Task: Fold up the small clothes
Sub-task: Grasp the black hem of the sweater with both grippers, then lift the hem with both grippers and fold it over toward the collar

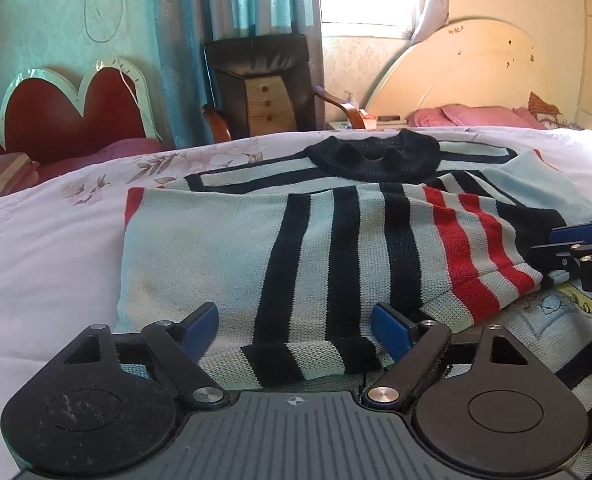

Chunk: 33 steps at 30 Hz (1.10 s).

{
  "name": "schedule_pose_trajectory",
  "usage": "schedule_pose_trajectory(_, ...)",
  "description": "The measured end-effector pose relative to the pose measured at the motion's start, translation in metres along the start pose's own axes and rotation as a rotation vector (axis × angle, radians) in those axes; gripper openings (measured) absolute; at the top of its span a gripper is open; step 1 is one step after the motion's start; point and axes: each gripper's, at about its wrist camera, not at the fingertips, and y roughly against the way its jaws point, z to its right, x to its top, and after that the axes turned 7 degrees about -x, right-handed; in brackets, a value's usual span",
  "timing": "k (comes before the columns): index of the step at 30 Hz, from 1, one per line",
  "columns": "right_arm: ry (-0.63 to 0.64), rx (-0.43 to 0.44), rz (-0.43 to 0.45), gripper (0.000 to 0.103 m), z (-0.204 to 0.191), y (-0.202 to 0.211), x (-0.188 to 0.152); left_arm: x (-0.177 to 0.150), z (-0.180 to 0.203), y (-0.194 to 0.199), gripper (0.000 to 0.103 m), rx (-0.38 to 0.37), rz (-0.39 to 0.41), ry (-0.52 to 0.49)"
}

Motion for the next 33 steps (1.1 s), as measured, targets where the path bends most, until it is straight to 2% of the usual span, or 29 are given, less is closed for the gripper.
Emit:
schedule_pose_trajectory(4, 0.004, -0.013, -0.018, 0.039, -0.002, -0.001, 0.004, 0.006, -0.001, 0.006, 0.087, 0.017, -0.027, -0.004)
schedule_pose_trajectory(6, -0.026, -0.003, -0.048, 0.040, 0.002, 0.006, 0.010, 0.006, -0.004, 0.022, 0.088, 0.023, -0.001, -0.006)
schedule_pose_trajectory(8, -0.095, 0.032, -0.020, 0.044, 0.015, 0.023, 0.008, -0.001, -0.016, 0.044, 0.087, -0.011, 0.013, 0.027)
schedule_pose_trajectory(10, -0.167, 0.076, -0.028, 0.044, 0.030, 0.041, 0.001, -0.015, -0.028, 0.071, 0.087, -0.033, 0.021, 0.039)
schedule_pose_trajectory(12, -0.236, 0.143, -0.022, 0.052, 0.050, 0.064, -0.014, -0.036, -0.044, 0.101, 0.086, -0.070, 0.013, 0.084)
schedule_pose_trajectory(13, -0.266, 0.168, -0.030, 0.054, 0.059, 0.077, -0.023, -0.047, -0.052, 0.115, 0.085, -0.092, 0.009, 0.122)
schedule_pose_trajectory(15, -0.318, 0.199, -0.036, 0.067, 0.078, 0.104, -0.049, -0.076, -0.070, 0.144, 0.066, -0.136, -0.023, 0.207)
schedule_pose_trajectory(17, -0.376, 0.227, -0.076, 0.069, 0.096, 0.128, -0.079, -0.105, -0.082, 0.168, 0.063, -0.180, -0.067, 0.263)
schedule_pose_trajectory(20, -0.471, 0.249, -0.162, 0.059, 0.115, 0.155, -0.123, -0.145, -0.091, 0.195, 0.063, -0.219, -0.111, 0.346)
schedule_pose_trajectory(21, -0.497, 0.248, -0.177, 0.058, 0.118, 0.164, -0.136, -0.156, -0.092, 0.200, 0.063, -0.238, -0.121, 0.387)
schedule_pose_trajectory(22, -0.535, 0.247, -0.189, 0.057, 0.120, 0.174, -0.150, -0.165, -0.093, 0.206, 0.063, -0.264, -0.124, 0.428)
schedule_pose_trajectory(24, -0.586, 0.270, -0.218, 0.049, 0.121, 0.185, -0.171, -0.180, -0.092, 0.214, 0.059, -0.324, -0.119, 0.498)
schedule_pose_trajectory(28, -0.657, 0.293, -0.260, 0.045, 0.117, 0.201, -0.203, -0.202, -0.094, 0.212, 0.057, -0.485, -0.129, 0.691)
schedule_pose_trajectory(32, -0.757, 0.385, -0.275, 0.045, 0.109, 0.203, -0.223, -0.220, -0.092, 0.199, 0.057, -0.620, -0.139, 0.840)
schedule_pose_trajectory(33, -0.772, 0.413, -0.281, 0.045, 0.106, 0.200, -0.224, -0.222, -0.089, 0.195, 0.057, -0.635, -0.137, 0.855)
